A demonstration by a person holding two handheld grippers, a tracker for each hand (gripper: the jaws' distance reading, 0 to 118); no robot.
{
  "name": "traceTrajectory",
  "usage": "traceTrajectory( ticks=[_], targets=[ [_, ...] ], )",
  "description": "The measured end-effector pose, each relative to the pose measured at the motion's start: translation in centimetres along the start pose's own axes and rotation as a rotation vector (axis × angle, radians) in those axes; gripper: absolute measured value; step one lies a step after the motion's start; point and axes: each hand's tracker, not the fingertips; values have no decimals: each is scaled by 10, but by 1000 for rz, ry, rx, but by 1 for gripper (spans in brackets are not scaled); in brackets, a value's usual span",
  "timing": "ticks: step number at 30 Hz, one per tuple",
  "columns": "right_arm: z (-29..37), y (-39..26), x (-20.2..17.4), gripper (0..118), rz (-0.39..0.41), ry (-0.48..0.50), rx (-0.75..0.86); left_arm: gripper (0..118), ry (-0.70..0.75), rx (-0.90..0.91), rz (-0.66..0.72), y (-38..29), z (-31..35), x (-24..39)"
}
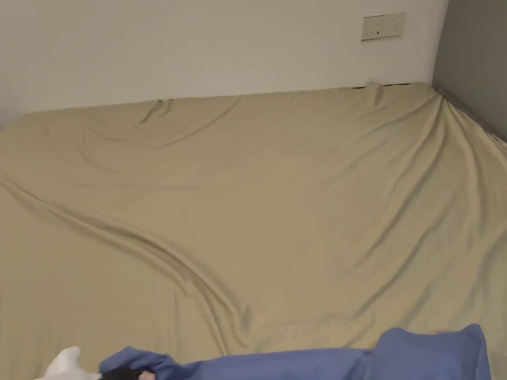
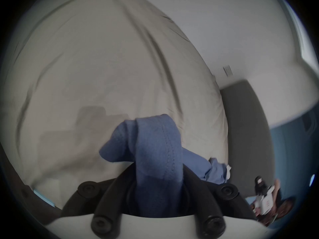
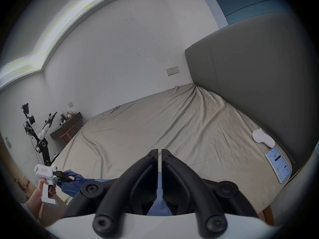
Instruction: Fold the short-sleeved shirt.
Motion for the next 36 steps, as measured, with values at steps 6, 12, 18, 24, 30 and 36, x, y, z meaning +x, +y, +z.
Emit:
traceTrajectory(
  ticks=[6,12,18,24,30,36],
  targets=[
    [13,-2,9,6,-22,26,31,9,94,-107,-328,-48,-85,119],
    [33,-8,32,6,-72,-33,64,118,-110,-204,-274,-83,-147,150],
    [42,-14,51,6,-133,-68,68,103,-112,109,-379,-79,-80,157],
    [42,-18,56,6,-154,-58,71,3,388,166,-655,-104,-97,143],
    [41,-19,56,6,-163,-45,69,3,223,-36,-747,-172,-167,160],
    [49,-13,55,6,-150,-52,83,3,104,-13,-690,-185,-166,197]
  ],
)
